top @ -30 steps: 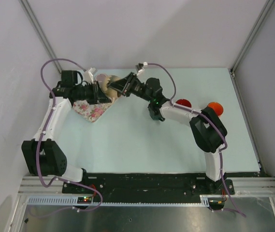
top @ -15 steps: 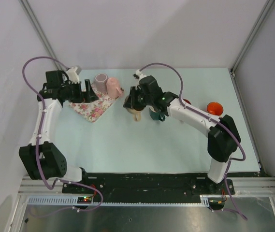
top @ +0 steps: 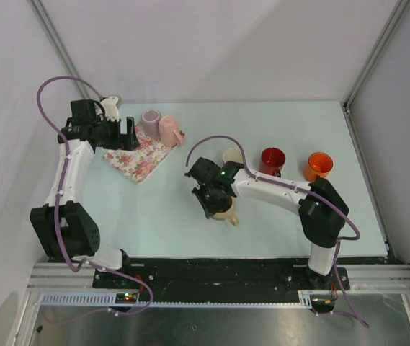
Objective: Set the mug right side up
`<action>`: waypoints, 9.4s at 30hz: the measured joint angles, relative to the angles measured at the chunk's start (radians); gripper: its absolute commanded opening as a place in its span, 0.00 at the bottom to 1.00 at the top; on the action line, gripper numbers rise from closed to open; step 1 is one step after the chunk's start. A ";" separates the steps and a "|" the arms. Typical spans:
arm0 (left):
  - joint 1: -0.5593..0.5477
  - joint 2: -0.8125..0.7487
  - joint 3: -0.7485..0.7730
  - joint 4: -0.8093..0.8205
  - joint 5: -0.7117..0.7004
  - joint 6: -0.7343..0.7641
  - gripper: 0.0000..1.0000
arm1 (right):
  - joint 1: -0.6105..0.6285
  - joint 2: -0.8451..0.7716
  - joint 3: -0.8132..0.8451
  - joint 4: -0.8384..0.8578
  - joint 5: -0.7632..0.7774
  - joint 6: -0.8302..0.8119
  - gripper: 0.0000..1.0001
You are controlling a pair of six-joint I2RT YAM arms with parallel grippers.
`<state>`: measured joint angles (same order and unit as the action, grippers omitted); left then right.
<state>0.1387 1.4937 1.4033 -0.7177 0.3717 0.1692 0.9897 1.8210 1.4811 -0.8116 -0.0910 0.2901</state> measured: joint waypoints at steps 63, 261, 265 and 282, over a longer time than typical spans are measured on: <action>-0.434 0.727 0.388 0.029 -0.261 1.689 0.01 | -0.242 -0.396 -0.353 0.108 -0.031 -0.035 0.99; -0.241 0.874 0.786 -0.377 -0.202 0.380 0.00 | -0.303 -0.544 -0.314 -0.146 0.251 0.090 0.75; -0.241 0.834 0.828 -0.387 -0.118 0.372 0.00 | -0.303 -0.562 -0.314 -0.137 0.251 0.090 0.75; -0.284 0.514 0.937 -0.399 0.218 0.125 0.00 | -0.299 -0.610 -0.204 0.369 -0.058 0.107 1.00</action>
<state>-0.1455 2.0075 2.3398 -1.1164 0.5896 0.2943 0.6903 1.2106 1.2766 -0.4427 -0.1490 0.3973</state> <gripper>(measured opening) 0.152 0.992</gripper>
